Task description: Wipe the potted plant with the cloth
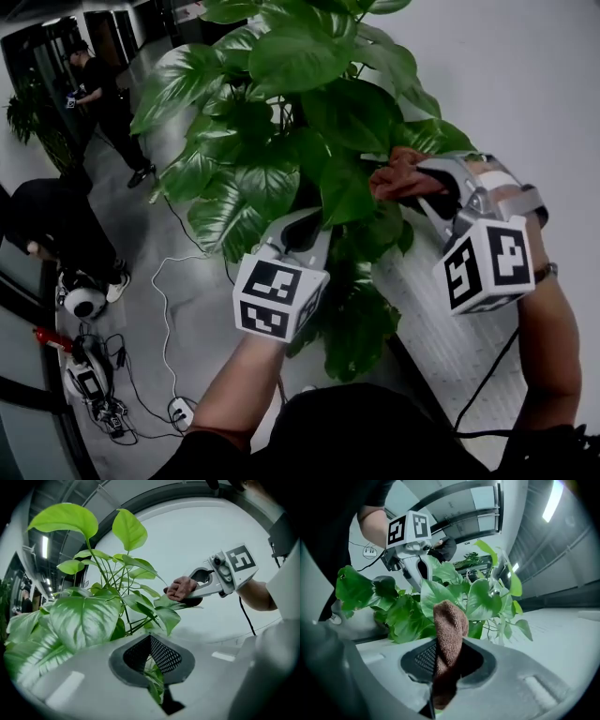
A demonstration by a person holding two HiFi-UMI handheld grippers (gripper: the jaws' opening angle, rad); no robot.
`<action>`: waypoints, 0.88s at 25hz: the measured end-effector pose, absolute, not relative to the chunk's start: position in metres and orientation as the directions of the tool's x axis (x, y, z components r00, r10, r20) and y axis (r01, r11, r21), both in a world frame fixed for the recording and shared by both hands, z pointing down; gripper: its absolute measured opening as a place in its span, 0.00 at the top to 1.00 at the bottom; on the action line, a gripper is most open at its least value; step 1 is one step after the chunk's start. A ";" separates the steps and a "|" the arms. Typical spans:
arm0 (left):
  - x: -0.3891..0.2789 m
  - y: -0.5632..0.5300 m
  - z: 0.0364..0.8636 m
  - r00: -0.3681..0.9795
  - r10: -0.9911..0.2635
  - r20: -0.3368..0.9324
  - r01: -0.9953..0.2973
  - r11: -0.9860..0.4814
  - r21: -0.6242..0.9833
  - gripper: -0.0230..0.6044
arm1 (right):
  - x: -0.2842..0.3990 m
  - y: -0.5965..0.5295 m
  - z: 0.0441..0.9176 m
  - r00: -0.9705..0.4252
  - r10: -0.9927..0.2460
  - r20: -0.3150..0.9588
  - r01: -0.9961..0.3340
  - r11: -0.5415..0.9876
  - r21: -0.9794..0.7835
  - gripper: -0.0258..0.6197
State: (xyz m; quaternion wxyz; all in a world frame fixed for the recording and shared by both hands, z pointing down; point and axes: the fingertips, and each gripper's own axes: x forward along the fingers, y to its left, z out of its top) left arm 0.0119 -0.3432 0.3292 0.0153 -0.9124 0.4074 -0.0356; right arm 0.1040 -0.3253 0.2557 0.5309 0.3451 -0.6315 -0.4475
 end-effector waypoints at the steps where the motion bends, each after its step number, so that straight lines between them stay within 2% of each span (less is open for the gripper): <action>1: 0.012 -0.345 0.328 0.665 -0.746 0.048 -0.743 -0.666 -0.057 0.94 | 0.100 -0.332 0.260 -0.201 -0.905 0.375 0.036 0.376 0.926 0.86; 22: 0.026 -0.351 0.331 0.685 -0.719 0.115 -0.712 -0.695 -0.099 0.94 | 0.057 -0.328 0.313 -0.343 -0.796 0.498 -0.029 0.539 0.842 0.86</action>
